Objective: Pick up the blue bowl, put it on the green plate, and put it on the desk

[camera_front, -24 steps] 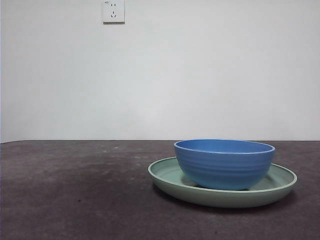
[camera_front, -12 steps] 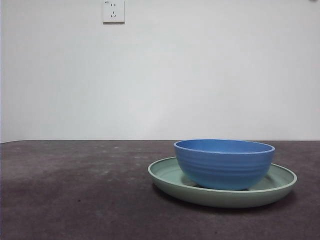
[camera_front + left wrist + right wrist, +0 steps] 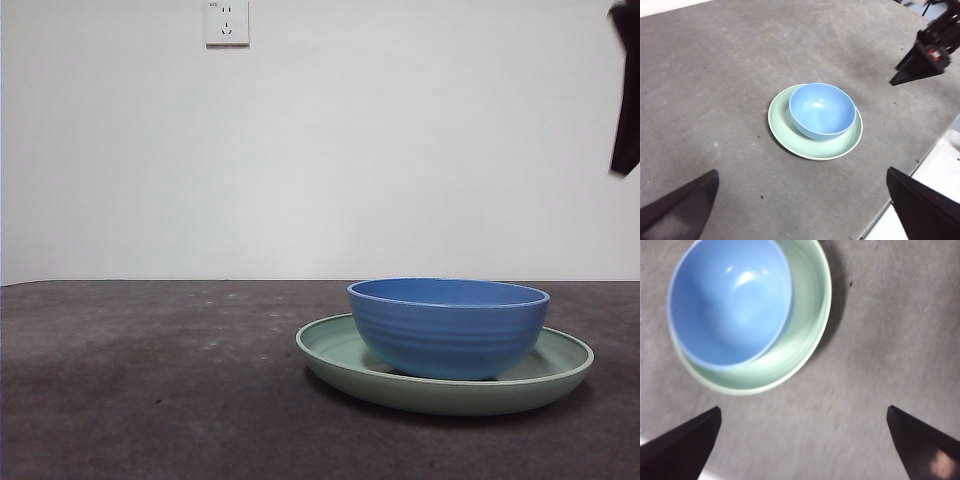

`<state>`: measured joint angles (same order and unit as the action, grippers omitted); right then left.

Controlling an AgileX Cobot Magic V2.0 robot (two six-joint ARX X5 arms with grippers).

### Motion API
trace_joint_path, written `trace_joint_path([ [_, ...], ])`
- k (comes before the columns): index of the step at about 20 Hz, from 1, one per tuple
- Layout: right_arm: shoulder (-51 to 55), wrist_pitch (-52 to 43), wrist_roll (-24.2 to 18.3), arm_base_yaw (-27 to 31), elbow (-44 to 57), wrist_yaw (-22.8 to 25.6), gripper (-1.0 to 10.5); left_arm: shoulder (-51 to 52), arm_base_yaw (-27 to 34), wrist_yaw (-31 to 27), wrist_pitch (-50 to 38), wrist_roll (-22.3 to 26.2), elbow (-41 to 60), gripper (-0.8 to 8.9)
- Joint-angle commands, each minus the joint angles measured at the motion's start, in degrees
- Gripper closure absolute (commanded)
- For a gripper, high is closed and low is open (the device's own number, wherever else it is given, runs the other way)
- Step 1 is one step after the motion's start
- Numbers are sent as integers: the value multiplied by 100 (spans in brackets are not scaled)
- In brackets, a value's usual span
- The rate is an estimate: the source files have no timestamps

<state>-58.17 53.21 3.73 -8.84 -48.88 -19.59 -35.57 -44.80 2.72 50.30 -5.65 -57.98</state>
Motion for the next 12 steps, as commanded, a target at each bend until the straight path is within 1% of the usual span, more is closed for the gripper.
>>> trace_joint_path([
  [1, -208, -546, 195, -2, 92, 74, 306, -35, -50, -22, -109, 48, -68, 94],
  [5, -623, -1016, 201, -2, 127, 483, 306, -35, -50, -22, -190, 48, -68, 94],
  [6, -734, -1113, 201, -2, 127, 525, 307, -33, -50, -22, -192, 48, -68, 94],
  [9, -1075, -1351, 201, -2, 127, 525, 313, -35, -50, -22, -190, 46, -68, 94],
  [12, -1421, -1523, 179, -4, 127, 496, 379, -35, -50, -22, -192, 48, -68, 94],
])
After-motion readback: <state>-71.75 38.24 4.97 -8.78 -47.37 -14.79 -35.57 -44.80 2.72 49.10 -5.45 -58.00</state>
